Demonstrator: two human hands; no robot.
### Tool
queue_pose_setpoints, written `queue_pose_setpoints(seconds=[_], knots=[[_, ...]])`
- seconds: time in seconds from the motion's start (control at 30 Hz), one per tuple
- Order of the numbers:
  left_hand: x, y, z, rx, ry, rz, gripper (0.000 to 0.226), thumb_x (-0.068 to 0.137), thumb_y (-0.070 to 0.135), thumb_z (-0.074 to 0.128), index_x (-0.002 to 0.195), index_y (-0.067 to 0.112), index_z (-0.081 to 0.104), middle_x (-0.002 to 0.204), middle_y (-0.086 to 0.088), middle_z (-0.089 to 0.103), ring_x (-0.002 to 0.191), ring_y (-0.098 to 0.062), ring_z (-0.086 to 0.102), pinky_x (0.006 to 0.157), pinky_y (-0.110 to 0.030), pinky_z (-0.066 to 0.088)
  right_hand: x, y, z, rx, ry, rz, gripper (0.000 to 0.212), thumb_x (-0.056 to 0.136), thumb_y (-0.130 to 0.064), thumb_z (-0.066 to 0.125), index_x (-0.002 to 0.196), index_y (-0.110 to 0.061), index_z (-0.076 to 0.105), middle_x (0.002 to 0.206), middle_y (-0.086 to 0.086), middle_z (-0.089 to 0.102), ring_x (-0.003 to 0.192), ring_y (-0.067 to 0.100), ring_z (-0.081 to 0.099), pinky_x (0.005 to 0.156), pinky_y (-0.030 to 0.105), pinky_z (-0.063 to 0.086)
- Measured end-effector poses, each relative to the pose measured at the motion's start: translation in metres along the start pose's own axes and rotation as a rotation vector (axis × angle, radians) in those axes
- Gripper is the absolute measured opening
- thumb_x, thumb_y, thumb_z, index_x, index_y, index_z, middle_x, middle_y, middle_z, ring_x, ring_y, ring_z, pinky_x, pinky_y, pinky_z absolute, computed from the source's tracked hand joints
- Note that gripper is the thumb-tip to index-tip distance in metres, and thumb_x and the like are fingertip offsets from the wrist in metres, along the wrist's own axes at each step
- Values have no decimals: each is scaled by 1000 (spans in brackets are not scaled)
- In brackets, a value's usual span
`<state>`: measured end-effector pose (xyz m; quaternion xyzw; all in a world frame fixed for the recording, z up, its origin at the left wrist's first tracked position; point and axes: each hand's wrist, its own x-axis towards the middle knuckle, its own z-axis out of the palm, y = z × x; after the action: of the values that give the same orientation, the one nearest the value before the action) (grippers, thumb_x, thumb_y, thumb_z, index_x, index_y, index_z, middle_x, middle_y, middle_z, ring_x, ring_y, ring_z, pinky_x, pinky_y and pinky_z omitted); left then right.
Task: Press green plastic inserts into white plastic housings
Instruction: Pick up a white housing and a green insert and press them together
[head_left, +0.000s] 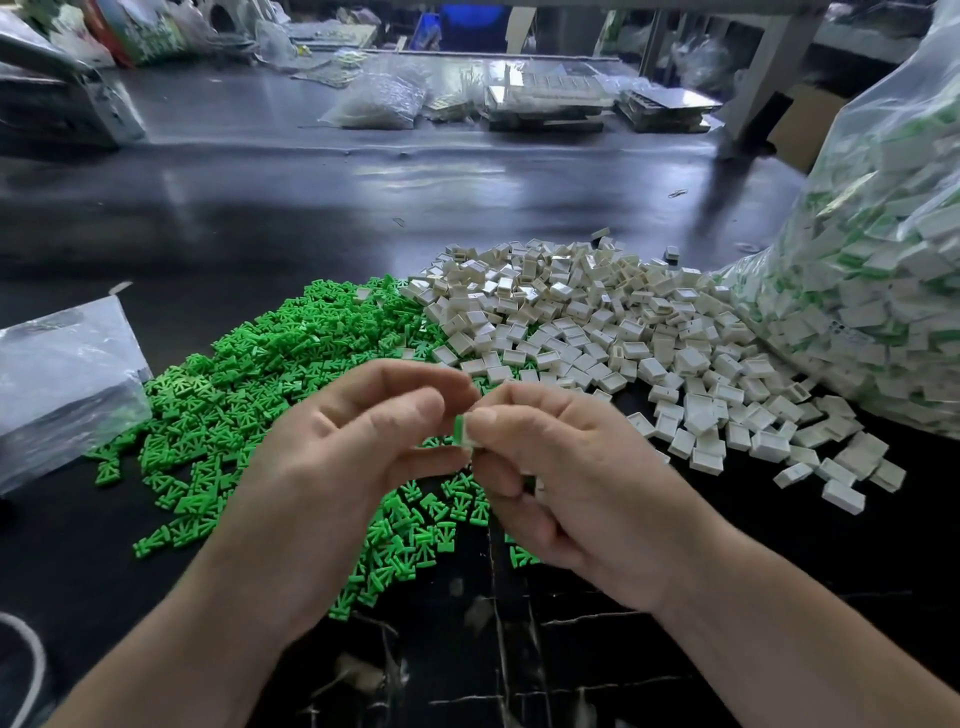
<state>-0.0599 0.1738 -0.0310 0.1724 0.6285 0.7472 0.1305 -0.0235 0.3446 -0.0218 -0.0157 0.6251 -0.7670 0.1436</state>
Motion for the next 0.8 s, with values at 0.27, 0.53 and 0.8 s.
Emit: queue_pose_setpoints(seconds=[0.27,0.53,0.8], knots=[[-7,5,4,668,104,287,23,72,34,80,91,40,69,81,20,71,71,2,67,59,-4,46,5,2,-9,79,-38,59,13,83,-26,59,74,-18,55,61,-1,46,38,8,35,35,12,22],[-6,2,1,738,127,233,21,80,51,72,97,41,67,87,19,69,72,1,66,56,-7,48,7,-1,-28,488,-203,-34,6,76,-13,58,80,-13,53,73,6,61,41,8,50,31,14,34],[-4,-20,14,1409,-171,233,48,81,65,47,116,38,66,98,12,60,89,-12,57,69,-26,43,12,-5,-44,413,-56,-10,6,85,-17,65,83,-15,59,73,1,57,41,6,47,30,16,34]])
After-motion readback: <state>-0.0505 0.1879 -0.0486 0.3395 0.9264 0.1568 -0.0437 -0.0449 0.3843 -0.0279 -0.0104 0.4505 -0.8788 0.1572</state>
